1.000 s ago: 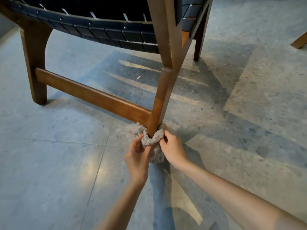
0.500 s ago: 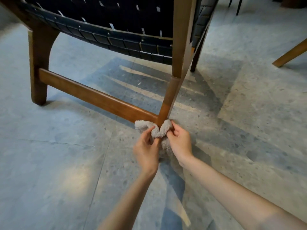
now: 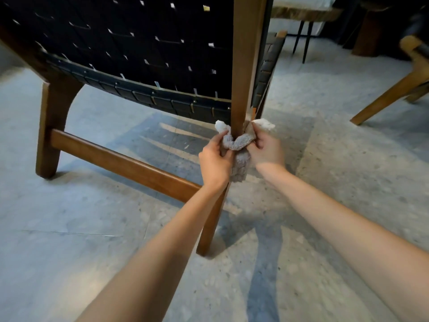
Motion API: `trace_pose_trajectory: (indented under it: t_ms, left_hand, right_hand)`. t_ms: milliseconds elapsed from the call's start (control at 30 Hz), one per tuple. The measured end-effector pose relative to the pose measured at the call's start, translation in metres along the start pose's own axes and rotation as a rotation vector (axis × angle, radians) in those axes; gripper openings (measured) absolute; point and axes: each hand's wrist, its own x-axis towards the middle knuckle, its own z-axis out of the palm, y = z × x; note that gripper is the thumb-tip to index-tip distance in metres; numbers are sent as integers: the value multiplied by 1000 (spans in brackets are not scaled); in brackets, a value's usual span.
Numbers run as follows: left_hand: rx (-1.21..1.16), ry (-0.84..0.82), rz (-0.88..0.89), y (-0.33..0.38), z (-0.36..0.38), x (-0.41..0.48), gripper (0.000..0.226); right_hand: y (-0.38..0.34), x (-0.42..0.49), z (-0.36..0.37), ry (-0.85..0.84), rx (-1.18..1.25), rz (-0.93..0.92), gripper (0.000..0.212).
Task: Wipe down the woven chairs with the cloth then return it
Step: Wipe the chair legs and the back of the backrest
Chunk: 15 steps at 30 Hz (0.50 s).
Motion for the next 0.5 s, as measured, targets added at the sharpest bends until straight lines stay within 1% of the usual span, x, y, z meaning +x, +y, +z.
trace_pose_trajectory:
  t_ms: [100, 167, 300, 367, 500]
  left_hand:
    - [39, -10, -35, -13, -2, -7, 42]
    - [56, -6, -41, -22, -6, -17, 44]
    - [83, -3, -84, -47, -22, -48, 44]
    - [103, 2, -101, -59, -30, -64, 45]
    - [14, 13, -121, -76, -38, -94, 48]
  right_hand:
    - [12, -11, 8, -42, 25, 45, 32]
    - [18, -17, 14, -63, 28, 59, 31]
    - [39, -43, 28, -121, 117, 144, 36]
    - [52, -61, 38, -126, 119, 180, 36]
    - [76, -89, 53, -164, 97, 218, 36]
